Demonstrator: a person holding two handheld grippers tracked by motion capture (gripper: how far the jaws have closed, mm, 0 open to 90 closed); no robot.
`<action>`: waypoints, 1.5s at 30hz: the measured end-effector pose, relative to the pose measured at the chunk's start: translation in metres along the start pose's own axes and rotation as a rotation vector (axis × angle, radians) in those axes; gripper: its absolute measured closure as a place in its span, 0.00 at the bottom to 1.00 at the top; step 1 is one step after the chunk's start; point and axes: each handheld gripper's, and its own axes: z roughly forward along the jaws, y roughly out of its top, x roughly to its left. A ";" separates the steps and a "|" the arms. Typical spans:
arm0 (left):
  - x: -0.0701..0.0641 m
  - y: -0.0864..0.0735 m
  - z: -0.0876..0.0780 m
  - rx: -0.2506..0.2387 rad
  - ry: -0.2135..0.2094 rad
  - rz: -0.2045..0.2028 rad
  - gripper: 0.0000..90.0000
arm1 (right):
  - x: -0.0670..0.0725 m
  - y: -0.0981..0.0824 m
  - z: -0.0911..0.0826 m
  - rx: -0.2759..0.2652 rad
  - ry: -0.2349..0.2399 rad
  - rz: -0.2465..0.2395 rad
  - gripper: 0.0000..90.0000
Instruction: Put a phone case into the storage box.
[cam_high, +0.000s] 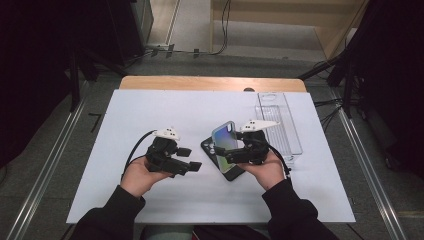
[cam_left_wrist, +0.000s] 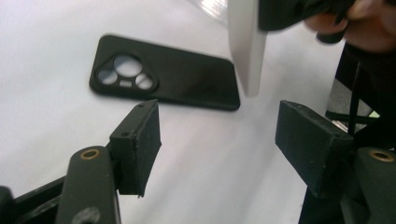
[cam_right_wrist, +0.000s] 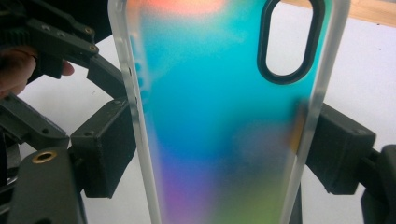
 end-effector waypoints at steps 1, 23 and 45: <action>0.002 -0.002 0.000 0.008 0.004 -0.001 0.33 | 0.000 0.000 0.000 0.000 0.000 0.000 0.18; 0.020 -0.049 -0.004 0.039 0.001 -0.057 0.31 | -0.004 0.001 -0.001 0.025 0.022 0.005 0.18; 0.024 -0.068 -0.016 0.045 0.053 -0.119 0.31 | -0.013 0.007 -0.020 0.007 0.022 0.016 0.18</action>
